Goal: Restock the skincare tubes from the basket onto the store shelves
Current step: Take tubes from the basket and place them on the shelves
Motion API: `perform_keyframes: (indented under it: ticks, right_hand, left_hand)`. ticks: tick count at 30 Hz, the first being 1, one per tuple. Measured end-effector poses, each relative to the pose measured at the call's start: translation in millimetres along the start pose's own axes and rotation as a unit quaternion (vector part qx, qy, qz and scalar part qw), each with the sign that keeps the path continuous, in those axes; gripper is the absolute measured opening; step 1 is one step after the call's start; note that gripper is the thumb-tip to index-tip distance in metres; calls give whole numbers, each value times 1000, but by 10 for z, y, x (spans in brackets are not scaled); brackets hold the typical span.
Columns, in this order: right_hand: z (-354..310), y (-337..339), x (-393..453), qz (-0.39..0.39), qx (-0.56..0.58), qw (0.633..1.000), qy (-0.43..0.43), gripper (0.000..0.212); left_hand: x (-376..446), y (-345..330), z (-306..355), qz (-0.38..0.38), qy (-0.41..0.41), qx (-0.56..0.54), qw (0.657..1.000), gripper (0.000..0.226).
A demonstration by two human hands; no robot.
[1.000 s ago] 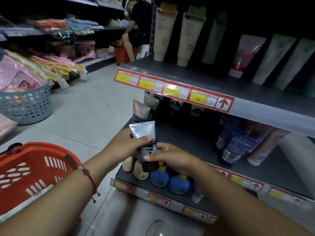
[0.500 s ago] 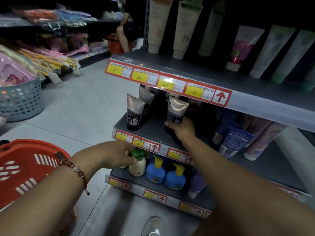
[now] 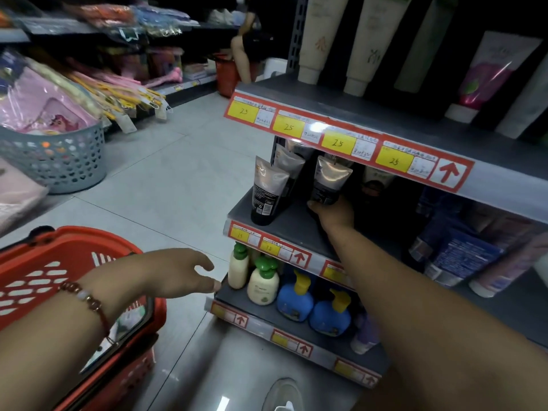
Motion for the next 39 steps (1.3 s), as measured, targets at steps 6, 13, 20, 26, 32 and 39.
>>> perform_keyframes:
  ticks: [6,13,20,26,32,39]
  right_hand:
    - [-81,-104,-601,15,233,969,-87,53]
    - [-579,-636,-1883,-205,-31,972,110,44]
    - [-876,-1903,-2542,-401,-338,797,300,49]
    - [-937,-3129,-2580,-477,-477,675,298,50]
    - [-641,-4268,-2263,-518,-610,525,289,55]
    - [-276,-5108,-2038,-514,-702,286,402,54]
  left_hand:
    - [-176,-4,-143,13,-1,-14,1000,59]
    - [-550,-104,-541,60,27,-17,998,61]
    - [-976,-674,-1641,65,151,70,984,55]
    - [-1223,-1491,-2993,-5,271,8,963,47]
    - [-635,-1940,-3659,-16,261,-52,964,48]
    - [312,-1827,-3709,35,223,207,952,81]
Point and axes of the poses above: each hand's wrist, its own x-axis towards the middle knuckle, its own y-axis out of the back of the hand, z = x × y, the point moved 4 cm from there along x, towards the middle knuckle, and after that the axes turned 14 degrees about -z, right-handed, at the moved point
